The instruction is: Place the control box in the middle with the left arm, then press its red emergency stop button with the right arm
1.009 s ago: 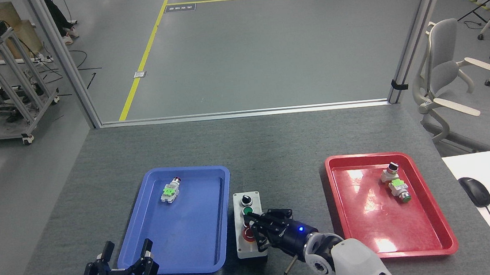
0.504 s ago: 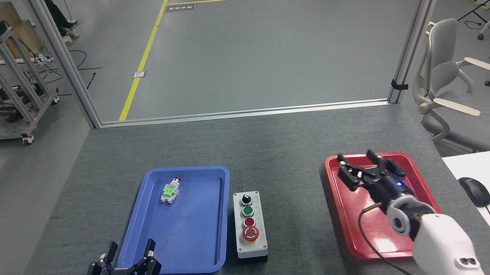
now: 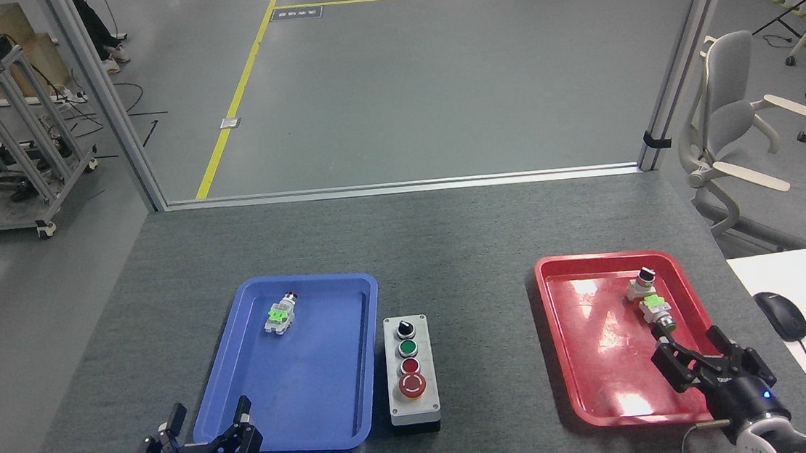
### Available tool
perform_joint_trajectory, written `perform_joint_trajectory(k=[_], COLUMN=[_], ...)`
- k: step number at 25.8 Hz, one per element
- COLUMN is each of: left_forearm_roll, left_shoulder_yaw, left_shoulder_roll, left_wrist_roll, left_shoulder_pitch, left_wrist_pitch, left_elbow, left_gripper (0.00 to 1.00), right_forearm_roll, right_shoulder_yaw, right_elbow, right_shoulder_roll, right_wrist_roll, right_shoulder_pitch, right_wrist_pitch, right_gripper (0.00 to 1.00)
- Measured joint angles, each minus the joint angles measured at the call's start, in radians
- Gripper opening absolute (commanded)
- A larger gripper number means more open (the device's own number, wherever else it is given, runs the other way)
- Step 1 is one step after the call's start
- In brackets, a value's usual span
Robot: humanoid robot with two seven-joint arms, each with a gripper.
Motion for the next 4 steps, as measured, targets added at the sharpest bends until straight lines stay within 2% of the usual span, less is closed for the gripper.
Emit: perform_joint_trajectory(k=[4], left_forearm_roll=[0.0], left_shoulder_yaw=[-0.007], left_shoulder_roll=[0.007], left_wrist_roll=[-0.002], left_shoulder_pitch=[0.0], left_wrist_pitch=[0.019], left_elbow=[0.0], left_gripper=[0.99], right_forearm_roll=[0.001], right_shoulder_yaw=[-0.003], right_elbow=[-0.033], right_shoulder_roll=[0.003], right_wrist_roll=[-0.004], right_shoulder_pitch=[0.032], right_wrist_pitch=[-0.003], right_gripper=[1.0])
